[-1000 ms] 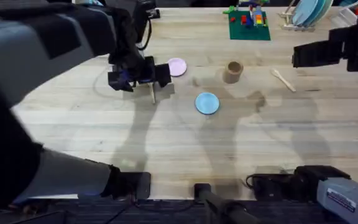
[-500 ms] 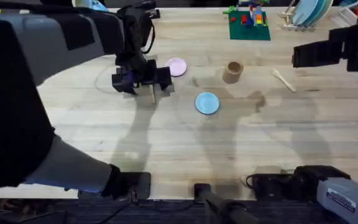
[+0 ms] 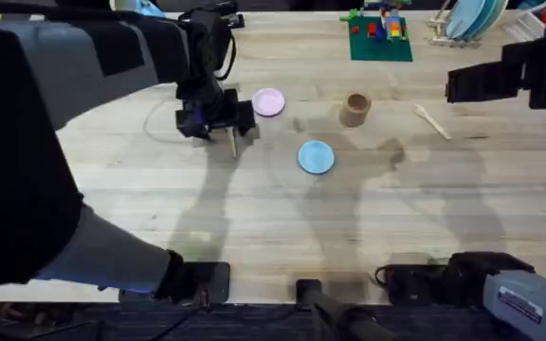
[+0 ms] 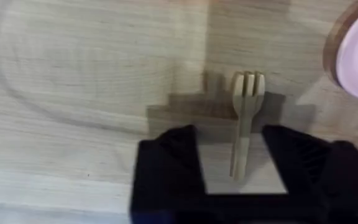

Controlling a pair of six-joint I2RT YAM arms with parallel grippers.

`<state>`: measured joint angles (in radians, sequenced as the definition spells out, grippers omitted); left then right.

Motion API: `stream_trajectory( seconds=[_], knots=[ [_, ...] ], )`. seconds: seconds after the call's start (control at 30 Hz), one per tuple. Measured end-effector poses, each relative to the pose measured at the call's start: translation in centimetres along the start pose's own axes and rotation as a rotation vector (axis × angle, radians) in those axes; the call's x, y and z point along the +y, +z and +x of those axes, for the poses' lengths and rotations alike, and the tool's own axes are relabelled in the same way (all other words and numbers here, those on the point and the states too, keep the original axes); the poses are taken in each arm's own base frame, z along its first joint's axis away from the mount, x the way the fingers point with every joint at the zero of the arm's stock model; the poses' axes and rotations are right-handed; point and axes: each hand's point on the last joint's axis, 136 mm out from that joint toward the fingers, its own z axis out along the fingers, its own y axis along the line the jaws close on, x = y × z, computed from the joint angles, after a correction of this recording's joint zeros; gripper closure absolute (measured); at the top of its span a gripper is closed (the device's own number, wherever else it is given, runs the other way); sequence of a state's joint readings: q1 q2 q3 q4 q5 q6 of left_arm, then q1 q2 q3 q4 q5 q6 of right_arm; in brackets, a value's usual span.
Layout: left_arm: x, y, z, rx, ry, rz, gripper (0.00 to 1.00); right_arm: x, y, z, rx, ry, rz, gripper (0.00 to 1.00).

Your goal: Pick up a utensil and set it on the pink plate, then put the other utensil in the container.

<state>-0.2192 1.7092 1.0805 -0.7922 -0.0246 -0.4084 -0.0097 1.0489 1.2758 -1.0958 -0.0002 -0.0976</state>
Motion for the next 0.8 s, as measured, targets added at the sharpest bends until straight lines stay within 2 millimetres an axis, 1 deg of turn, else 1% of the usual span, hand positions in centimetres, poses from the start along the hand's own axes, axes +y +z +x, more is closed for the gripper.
stream_trajectory(
  seconds=[0.13,0.17,0.2,0.23,0.57,0.73,0.77,0.8],
  knots=[
    [0.0,0.0,0.0,0.0,0.0,0.001,0.715,0.0,0.0,0.0,0.0,0.0,0.0,0.007],
    [0.0,0.0,0.0,0.0,-0.002,0.002,0.799,0.0,0.0,0.0,0.0,0.0,0.0,0.007],
    [0.0,0.0,0.0,0.001,-0.002,0.003,0.906,0.0,0.0,0.0,0.0,0.0,0.0,0.007],
    [-0.1,0.0,0.0,0.0,-0.003,0.003,0.94,0.0,0.0,0.0,0.0,0.0,0.0,0.007],
    [-0.1,0.0,0.0,0.002,-0.003,0.002,0.957,0.0,0.0,0.0,0.0,0.0,0.0,0.007],
    [0.3,-0.6,0.9,0.049,-0.001,-0.018,0.96,0.0,0.0,0.0,0.0,0.0,0.0,0.007],
    [-0.8,-4.1,-1.3,0.029,0.01,0.004,0.96,0.0,0.0,0.0,0.0,0.0,0.0,0.007],
    [-1.1,-4.7,-1.7,0.022,0.015,0.015,0.96,0.0,0.0,0.0,0.0,0.0,0.0,0.007]
  ],
)
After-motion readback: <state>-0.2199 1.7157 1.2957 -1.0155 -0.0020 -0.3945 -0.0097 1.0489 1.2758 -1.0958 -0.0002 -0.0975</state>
